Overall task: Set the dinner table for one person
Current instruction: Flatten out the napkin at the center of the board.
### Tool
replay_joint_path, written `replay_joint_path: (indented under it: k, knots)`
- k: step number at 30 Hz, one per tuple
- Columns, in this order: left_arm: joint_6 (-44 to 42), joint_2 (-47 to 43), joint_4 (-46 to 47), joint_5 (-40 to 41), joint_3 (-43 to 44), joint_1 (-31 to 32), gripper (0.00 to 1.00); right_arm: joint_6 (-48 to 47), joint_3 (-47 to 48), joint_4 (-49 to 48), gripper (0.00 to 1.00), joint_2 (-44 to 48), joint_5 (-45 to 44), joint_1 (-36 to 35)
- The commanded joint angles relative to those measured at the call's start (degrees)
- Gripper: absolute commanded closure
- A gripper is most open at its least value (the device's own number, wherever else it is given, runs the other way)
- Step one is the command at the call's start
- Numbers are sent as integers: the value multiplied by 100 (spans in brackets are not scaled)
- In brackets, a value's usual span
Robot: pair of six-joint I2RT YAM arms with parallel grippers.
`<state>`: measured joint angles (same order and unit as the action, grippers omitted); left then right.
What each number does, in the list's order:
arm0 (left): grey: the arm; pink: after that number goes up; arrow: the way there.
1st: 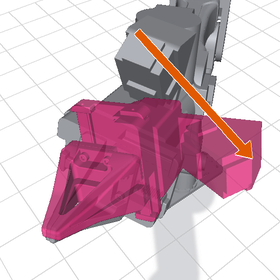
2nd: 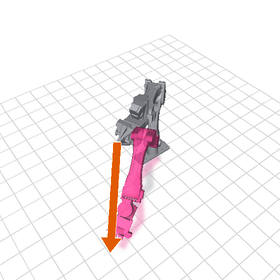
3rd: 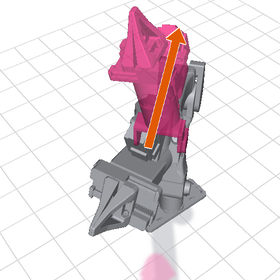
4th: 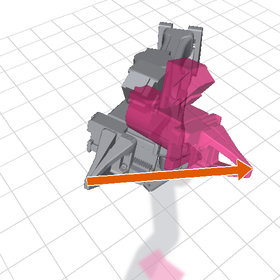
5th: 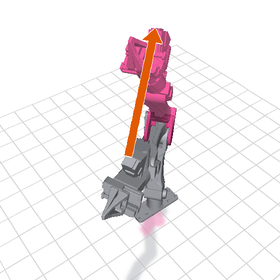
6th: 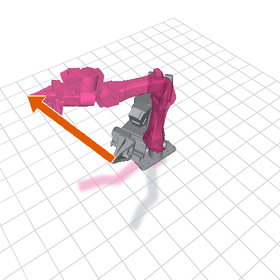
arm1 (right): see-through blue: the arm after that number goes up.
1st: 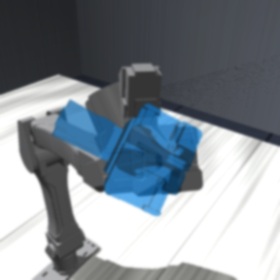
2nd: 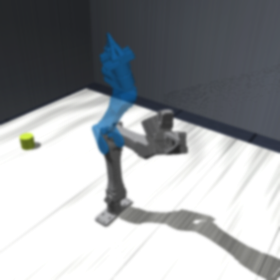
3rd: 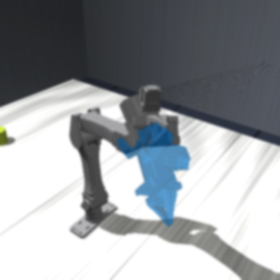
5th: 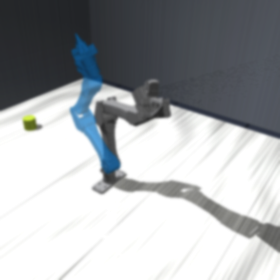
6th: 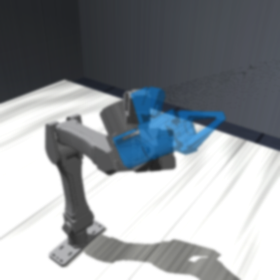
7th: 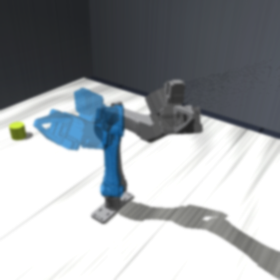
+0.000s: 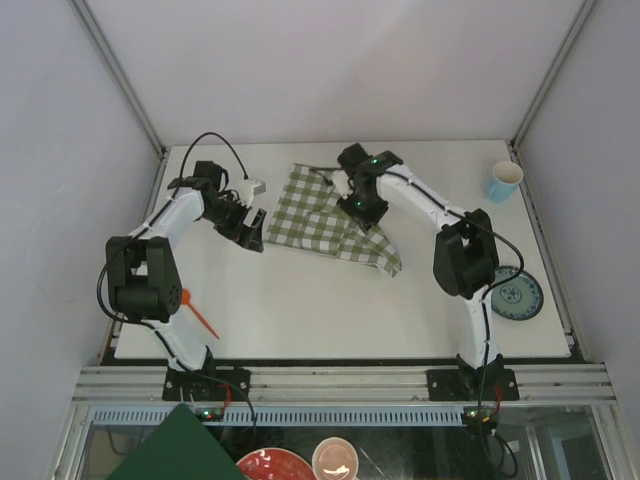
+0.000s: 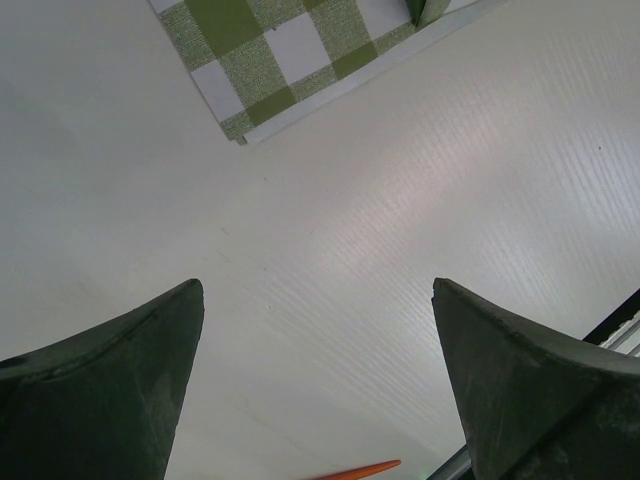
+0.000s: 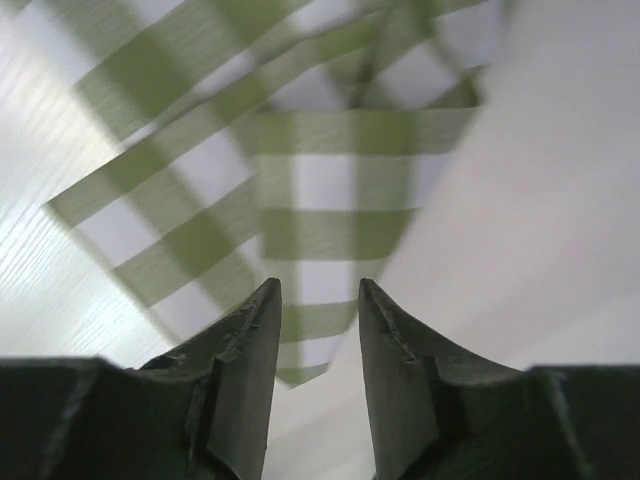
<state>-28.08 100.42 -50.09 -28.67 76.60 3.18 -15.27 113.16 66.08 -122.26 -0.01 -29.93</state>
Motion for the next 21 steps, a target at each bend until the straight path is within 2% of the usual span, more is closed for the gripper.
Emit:
replay_joint_path:
  k: [1, 6, 11, 14, 21]
  knots:
    - [-102, -260, 104, -72, -140, -50, 0, -86, -917, -819, 62, 1087, -844, -873]
    - [-93, -230, 111, -53, -93, -53, 0, -17, -1555, -1087, 60, 1286, -1548, -1528]
    - [-119, -286, 109, -74, -129, -50, 0, -107, -2060, -1444, 58, 1131, -1953, -1844]
    - [-123, -312, 98, -104, -131, -53, 0, -236, -2094, -1627, 58, 974, -2125, -1841]
    - [-146, -314, 98, -103, -151, -69, 0, -149, -1794, -1363, 52, 753, -2437, -2115]
